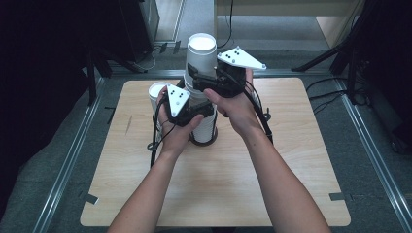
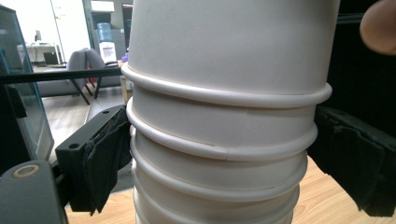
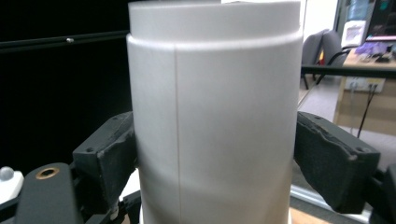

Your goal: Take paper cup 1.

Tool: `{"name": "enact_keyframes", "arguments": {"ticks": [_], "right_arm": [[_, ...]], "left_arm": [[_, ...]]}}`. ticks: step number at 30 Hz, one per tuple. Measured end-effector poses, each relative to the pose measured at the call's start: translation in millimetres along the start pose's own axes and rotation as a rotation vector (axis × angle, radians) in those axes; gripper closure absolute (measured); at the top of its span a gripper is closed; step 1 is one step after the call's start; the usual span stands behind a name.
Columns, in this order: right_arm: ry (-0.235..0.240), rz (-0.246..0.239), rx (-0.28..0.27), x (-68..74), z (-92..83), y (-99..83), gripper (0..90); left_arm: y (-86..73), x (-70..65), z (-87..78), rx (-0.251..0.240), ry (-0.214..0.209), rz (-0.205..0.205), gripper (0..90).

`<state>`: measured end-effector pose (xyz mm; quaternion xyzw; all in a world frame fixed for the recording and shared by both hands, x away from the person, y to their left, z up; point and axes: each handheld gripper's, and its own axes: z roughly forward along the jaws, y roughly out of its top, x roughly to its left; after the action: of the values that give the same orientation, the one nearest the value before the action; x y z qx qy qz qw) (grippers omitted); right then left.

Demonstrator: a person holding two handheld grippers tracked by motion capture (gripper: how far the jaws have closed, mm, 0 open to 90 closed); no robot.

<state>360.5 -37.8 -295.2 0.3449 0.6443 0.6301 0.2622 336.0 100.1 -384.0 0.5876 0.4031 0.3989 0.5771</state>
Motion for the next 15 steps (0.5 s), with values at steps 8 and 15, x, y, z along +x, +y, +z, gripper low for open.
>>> {"name": "enact_keyframes", "arguments": {"ticks": [8, 15], "right_arm": [[-0.015, -0.035, -0.029, 2.7, -3.5, 8.3, 21.0], [-0.018, -0.035, -0.045, 3.9, -5.6, 14.9, 23.6]], "left_arm": [[-1.0, 0.6, -0.7, -0.004, -0.004, -0.001, 7.7], [-2.3, 0.7, -1.4, -0.01, -0.006, -0.006, 8.1]]}}
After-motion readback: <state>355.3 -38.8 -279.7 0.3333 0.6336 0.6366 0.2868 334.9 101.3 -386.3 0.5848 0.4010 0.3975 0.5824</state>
